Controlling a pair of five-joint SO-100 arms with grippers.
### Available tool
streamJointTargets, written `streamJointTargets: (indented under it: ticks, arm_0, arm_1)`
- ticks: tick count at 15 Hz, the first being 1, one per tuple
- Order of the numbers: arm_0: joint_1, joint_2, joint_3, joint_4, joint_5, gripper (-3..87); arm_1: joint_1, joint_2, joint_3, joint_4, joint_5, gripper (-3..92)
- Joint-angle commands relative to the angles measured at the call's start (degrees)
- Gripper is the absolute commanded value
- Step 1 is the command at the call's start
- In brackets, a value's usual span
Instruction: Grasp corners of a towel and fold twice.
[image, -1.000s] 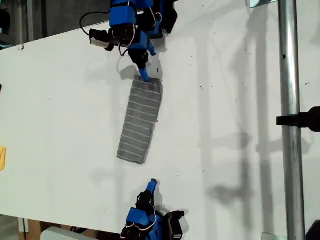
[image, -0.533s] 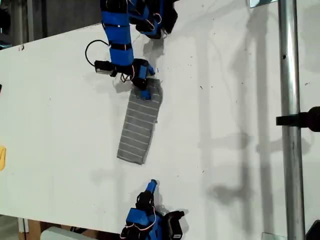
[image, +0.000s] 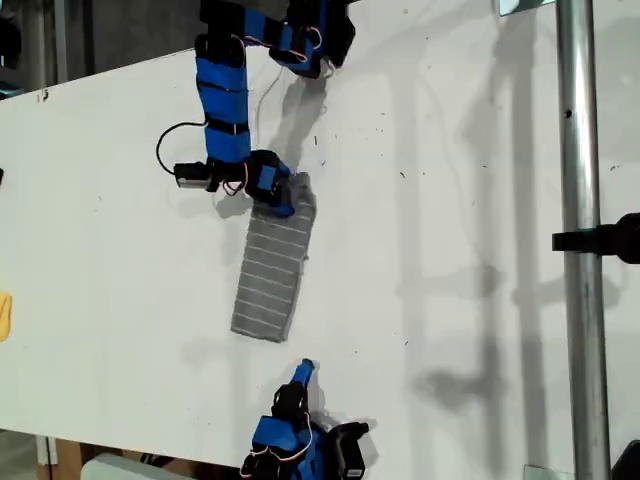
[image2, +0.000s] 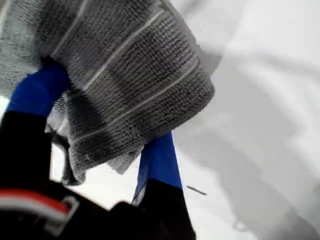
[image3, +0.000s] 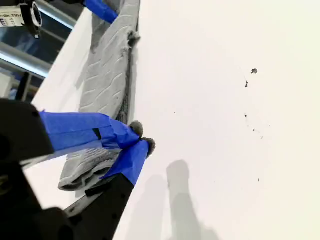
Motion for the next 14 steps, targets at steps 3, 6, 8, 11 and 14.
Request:
streamJointTargets:
  ticks: [3,6,8,11,14]
  arm_0:
    - [0.0,0.26,0.53,0.35,0.7,-0.6]
    - [0.09,0.26,0.53,0.26,0.88,-0.6]
    - [0.44,0.26,0.44,0.26,0.88,-0.6]
    - [0.35,0.26,0.44,0.26,1.41,-0.6]
    - [0.88,0.26,0.44,0.44,1.23,-0.6]
  arm_1:
    - [3.6,3.96,-0.62,2.64,0.18,-0.2]
    - [1.67,29.27,5.36,30.06,3.34,-0.2]
    - [-5.01,28.13,-6.5,57.04,9.4,-0.2]
    - [-7.21,16.35,-17.75,33.49,1.05,-0.2]
    - [-7.56,10.37,-20.04,16.96,-0.7,-0.2]
